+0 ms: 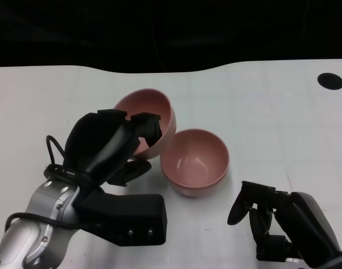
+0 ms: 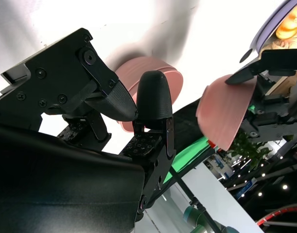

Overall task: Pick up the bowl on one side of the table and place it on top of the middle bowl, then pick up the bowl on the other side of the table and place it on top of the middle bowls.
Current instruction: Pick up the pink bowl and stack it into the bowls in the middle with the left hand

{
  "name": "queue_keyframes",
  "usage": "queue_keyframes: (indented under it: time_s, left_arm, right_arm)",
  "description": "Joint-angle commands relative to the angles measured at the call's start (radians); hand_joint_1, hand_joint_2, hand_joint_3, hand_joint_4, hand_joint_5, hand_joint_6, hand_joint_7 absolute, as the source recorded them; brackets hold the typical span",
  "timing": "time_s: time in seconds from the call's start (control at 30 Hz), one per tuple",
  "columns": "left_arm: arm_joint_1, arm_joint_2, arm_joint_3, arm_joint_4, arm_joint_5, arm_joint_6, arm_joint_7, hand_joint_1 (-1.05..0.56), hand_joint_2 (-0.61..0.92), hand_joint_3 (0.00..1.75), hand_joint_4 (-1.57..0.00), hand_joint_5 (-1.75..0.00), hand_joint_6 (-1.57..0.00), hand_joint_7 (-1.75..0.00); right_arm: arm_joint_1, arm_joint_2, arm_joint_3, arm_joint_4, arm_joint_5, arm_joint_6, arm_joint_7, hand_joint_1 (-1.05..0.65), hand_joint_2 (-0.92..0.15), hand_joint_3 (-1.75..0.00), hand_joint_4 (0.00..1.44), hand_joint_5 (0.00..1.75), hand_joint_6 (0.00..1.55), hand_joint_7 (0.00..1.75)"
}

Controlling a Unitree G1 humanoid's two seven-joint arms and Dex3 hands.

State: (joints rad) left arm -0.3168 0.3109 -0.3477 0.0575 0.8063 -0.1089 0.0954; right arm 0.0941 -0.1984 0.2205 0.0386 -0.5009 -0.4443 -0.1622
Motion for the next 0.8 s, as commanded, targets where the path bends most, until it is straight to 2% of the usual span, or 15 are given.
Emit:
queue_keyframes:
  time_s: [0.03,0.1,0.23,0.27,0.3,0.37,0.8]
  left_arm:
    - [-0.047,-0.009,-0.020,0.031,-0.011,-0.021,-0.018,-0.23,0.55,0.92,-0.82,-1.75,-0.82,-1.30]
    - [-0.061,-0.018,-0.031,0.046,-0.013,-0.032,-0.021,-0.24,0.55,0.91,-0.83,-1.75,-0.79,-1.38]
    - [-0.066,-0.018,-0.035,0.054,-0.017,-0.036,-0.018,-0.24,0.55,0.90,-0.83,-1.75,-0.78,-1.40]
    - [-0.084,-0.031,-0.051,0.073,-0.020,-0.044,-0.029,-0.24,0.55,0.90,-0.83,-1.75,-0.77,-1.39]
    - [-0.100,-0.042,-0.065,0.092,-0.021,-0.053,-0.035,-0.26,0.57,0.88,-0.81,-1.75,-0.80,-1.28]
    - [-0.119,-0.056,-0.080,0.115,-0.022,-0.059,-0.044,-0.27,0.59,0.84,-0.81,-1.75,-0.81,-1.24]
    - [-0.125,-0.069,-0.084,0.129,-0.021,-0.066,-0.038,-0.25,0.58,0.91,-0.81,-1.75,-0.77,-1.32]
  right_arm:
    - [0.002,-0.004,-0.003,-0.001,-0.004,0.009,-0.001,-0.12,-0.18,-1.53,0.91,1.75,0.82,1.43]
    - [0.004,-0.004,-0.003,-0.005,-0.005,0.015,0.001,-0.13,-0.19,-1.53,0.90,1.75,0.81,1.43]
    - [0.004,-0.005,-0.002,-0.005,-0.006,0.016,-0.001,-0.13,-0.19,-1.52,0.90,1.75,0.81,1.43]
    - [0.002,-0.005,-0.002,-0.001,-0.008,0.014,-0.004,-0.13,-0.19,-1.52,0.90,1.75,0.81,1.43]
    - [0.000,-0.005,-0.002,0.004,-0.009,0.011,-0.007,-0.12,-0.19,-1.52,0.90,1.75,0.81,1.43]
    - [-0.002,-0.005,-0.002,0.011,-0.009,0.008,-0.010,-0.12,-0.19,-1.52,0.91,1.75,0.81,1.43]
    - [-0.002,-0.005,-0.002,0.007,-0.012,0.015,-0.008,-0.12,-0.20,-1.52,0.91,1.75,0.81,1.44]
